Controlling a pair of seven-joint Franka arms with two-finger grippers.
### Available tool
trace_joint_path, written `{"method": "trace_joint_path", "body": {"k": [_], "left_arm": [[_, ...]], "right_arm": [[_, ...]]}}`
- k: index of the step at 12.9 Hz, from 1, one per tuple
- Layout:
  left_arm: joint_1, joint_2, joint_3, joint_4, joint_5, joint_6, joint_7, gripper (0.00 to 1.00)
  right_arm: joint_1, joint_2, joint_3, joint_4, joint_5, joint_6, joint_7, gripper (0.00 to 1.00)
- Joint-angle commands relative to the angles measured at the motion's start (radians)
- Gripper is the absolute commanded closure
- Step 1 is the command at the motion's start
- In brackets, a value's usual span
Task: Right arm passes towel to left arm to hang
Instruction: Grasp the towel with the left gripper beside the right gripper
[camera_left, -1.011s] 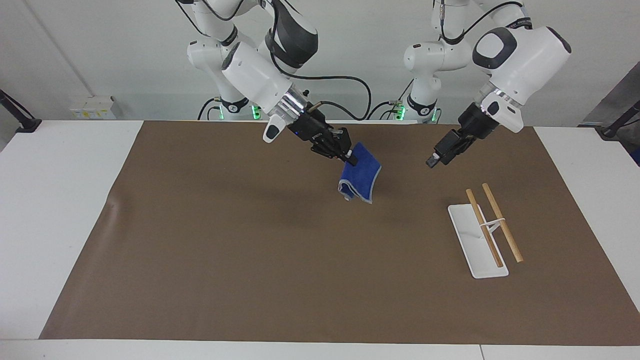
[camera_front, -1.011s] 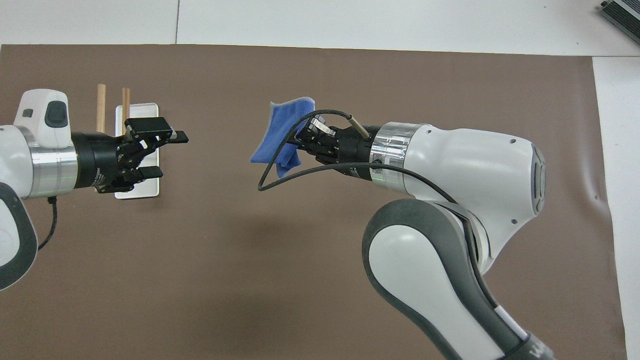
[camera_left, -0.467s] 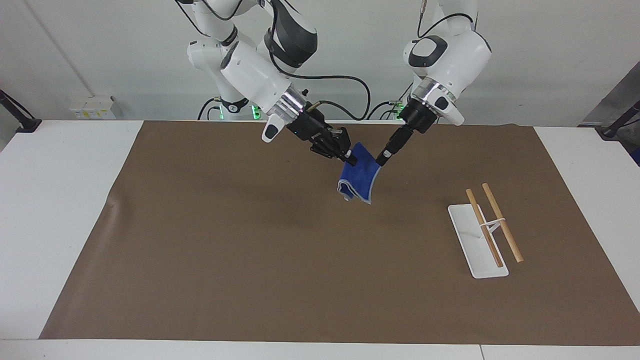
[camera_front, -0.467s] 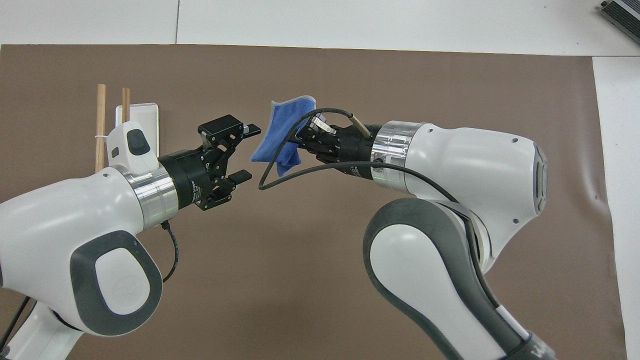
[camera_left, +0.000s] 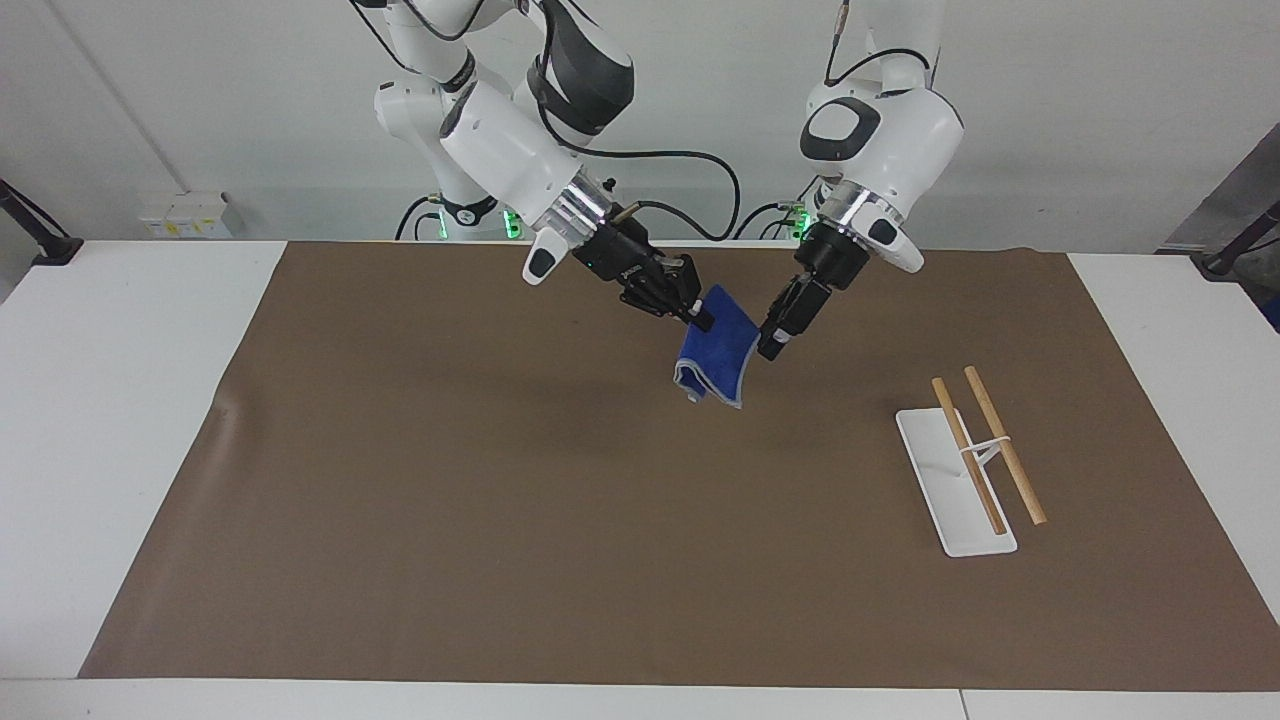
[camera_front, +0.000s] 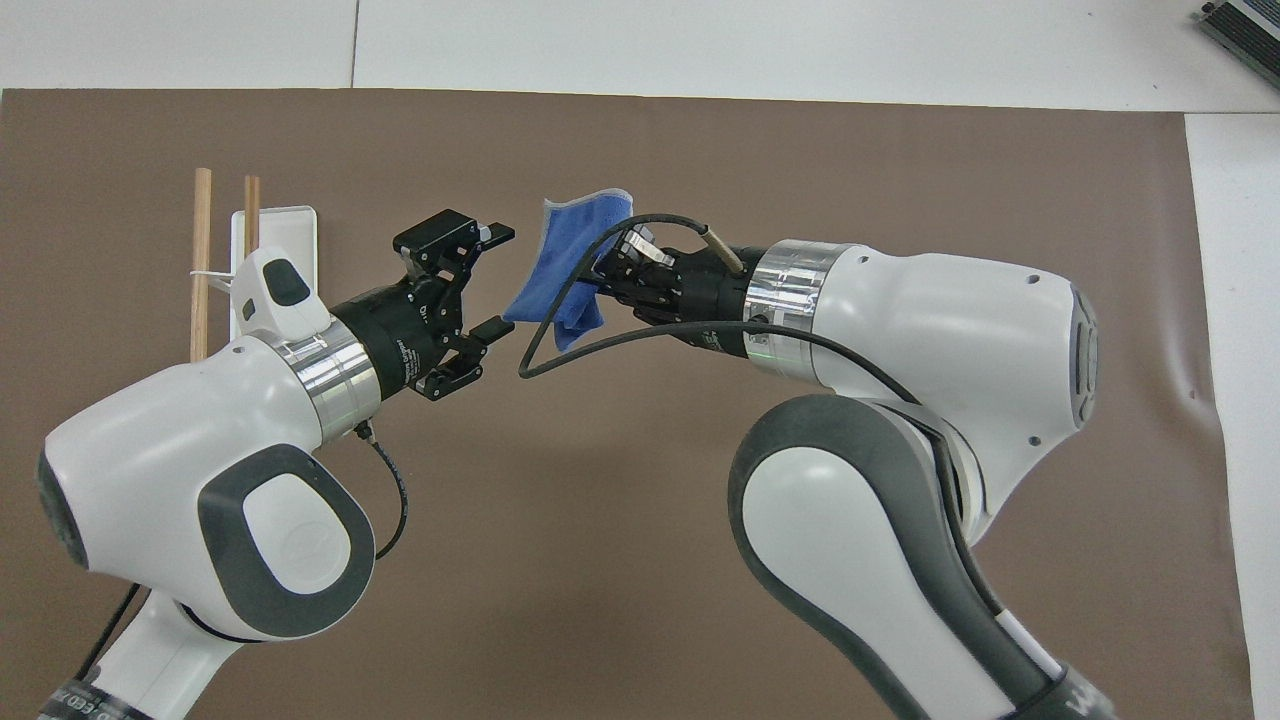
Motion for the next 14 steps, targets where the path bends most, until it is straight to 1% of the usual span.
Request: {"method": "trace_joint_path", "body": {"k": [1,6,7,9,10,13,14], "left_arm": [[-0.045,0.008,0.012,0.009,-0.086,0.075,-0.007,0.00],[-0.051,0.008,0.012,0.011,-0.136,0.089,-0.008,0.00],[-0.051,0.008,0.012,0.011,-0.141,0.088,-0.008,0.03],[-0.054,0.006,0.011,0.008,-0.141,0.086,-0.063,0.20],[-0.069,0.006,0.012,0.008,-0.143,0.088,-0.097,0.22],[-0.083,0.006,0.012,0.006,-0.143,0.095,-0.113,0.25],[-0.083,0.006,0.011,0.006,-0.143,0.095,-0.111,0.32]], "right_arm": [[-0.013,-0.001,0.007,0.010,0.015,-0.008,0.004,1.00],[-0.019,-0.003,0.005,0.010,0.013,-0.011,0.004,1.00],[-0.019,-0.004,0.005,0.010,0.012,-0.011,0.004,1.00],[-0.019,-0.010,0.005,0.004,0.012,-0.013,0.004,1.00],[-0.019,-0.012,0.005,0.004,0.012,-0.013,0.004,1.00],[-0.021,-0.012,0.003,0.004,0.012,-0.013,0.004,1.00],[-0.021,-0.012,0.003,0.004,0.012,-0.013,0.004,1.00]]}}
